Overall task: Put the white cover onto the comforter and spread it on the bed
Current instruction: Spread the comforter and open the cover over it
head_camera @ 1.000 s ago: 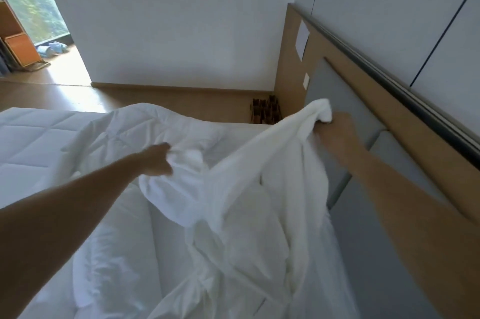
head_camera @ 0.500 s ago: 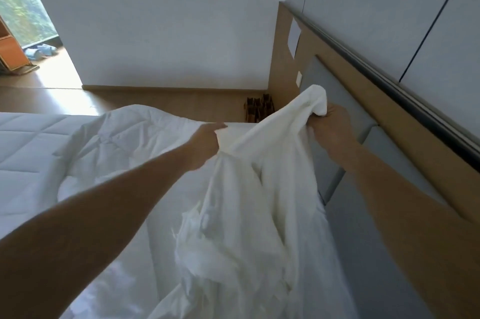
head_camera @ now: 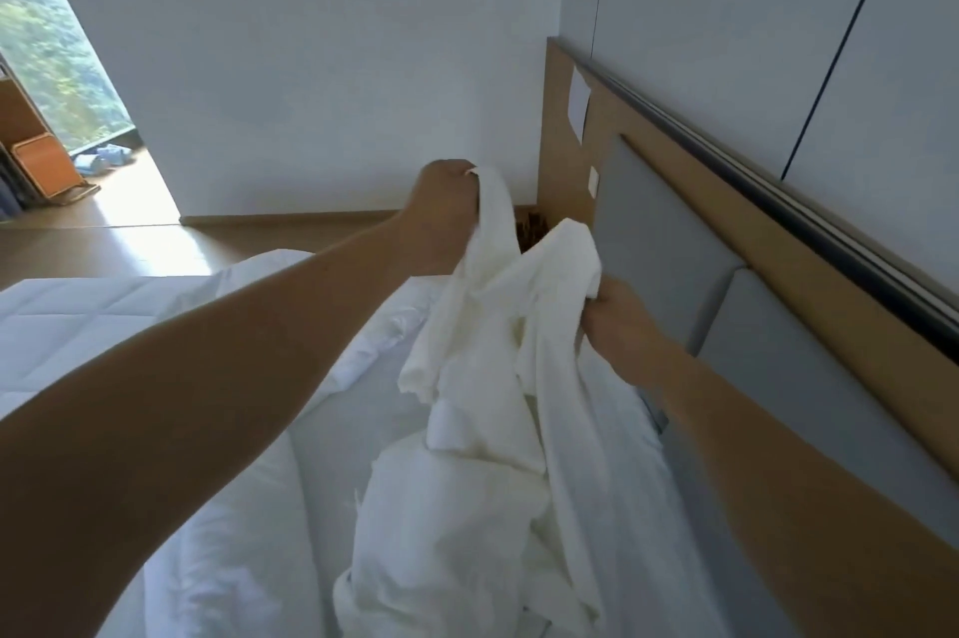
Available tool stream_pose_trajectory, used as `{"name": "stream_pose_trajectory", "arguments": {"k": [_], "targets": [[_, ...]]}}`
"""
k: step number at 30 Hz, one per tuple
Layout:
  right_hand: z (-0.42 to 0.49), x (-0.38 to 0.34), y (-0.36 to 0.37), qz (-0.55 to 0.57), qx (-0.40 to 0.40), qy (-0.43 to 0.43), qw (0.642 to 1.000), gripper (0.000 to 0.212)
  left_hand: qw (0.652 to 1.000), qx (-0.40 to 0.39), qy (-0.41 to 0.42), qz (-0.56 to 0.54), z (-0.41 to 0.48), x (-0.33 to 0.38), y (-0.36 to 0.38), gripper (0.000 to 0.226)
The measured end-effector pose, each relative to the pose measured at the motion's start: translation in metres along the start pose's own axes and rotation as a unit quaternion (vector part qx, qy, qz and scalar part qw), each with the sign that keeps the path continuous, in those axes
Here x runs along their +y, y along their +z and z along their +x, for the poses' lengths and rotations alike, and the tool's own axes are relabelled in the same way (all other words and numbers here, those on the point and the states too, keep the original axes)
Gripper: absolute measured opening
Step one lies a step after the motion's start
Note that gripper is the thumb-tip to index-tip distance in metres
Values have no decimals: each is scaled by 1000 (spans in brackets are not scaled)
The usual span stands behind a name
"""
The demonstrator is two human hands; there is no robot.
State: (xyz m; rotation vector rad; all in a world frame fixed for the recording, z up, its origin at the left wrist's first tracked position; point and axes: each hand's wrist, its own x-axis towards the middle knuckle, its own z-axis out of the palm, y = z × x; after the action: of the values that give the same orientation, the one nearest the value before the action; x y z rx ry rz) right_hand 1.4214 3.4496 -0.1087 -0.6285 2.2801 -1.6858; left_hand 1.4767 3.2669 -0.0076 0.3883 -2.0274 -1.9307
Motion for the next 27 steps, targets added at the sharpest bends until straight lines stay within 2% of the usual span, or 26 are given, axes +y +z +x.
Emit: {"name": "stream_pose_trajectory", "arguments": {"k": [3,6,8,11,12,13,15,17,18,19,21,23,25,27], "targets": [[3,-18,6,66,-42,-51,996,20,997,-66,34,-36,-6,8,16,33],[7,-17,12,111,-60,-47,991,19,987,-157,33,-15,-9,-2,15,8],[11,-2,13,130,-16,-19,991,16,982,-188,4,32,-6,-28,-5,35],[19,15,12,160,56,22,985,10,954,-234,-118,142,-10,-102,-37,110],[22,17,14,188,50,31,980,9,939,-261,-140,173,-17,-129,-39,120],[26,16,17,214,38,41,975,10,927,-289,-143,193,-24,-154,-36,121],[34,12,22,219,16,45,975,8,926,-283,-141,207,-34,-189,-19,99],[43,13,26,187,24,46,981,7,955,-178,-142,191,-29,-201,-16,57],[47,18,25,169,38,49,984,7,961,-140,-146,186,-23,-203,-20,47],[49,25,22,145,54,50,987,9,961,-137,-155,182,-17,-205,-28,44],[50,44,17,36,52,42,997,9,943,-197,-187,189,-14,-202,-46,50],[40,64,14,-51,6,51,997,12,916,-255,-232,204,-17,-205,-60,50],[23,87,15,-79,-95,90,988,20,885,-295,-284,224,-26,-216,-69,42],[9,113,23,-117,-209,141,961,42,841,-340,-343,244,-39,-233,-73,26]]}}
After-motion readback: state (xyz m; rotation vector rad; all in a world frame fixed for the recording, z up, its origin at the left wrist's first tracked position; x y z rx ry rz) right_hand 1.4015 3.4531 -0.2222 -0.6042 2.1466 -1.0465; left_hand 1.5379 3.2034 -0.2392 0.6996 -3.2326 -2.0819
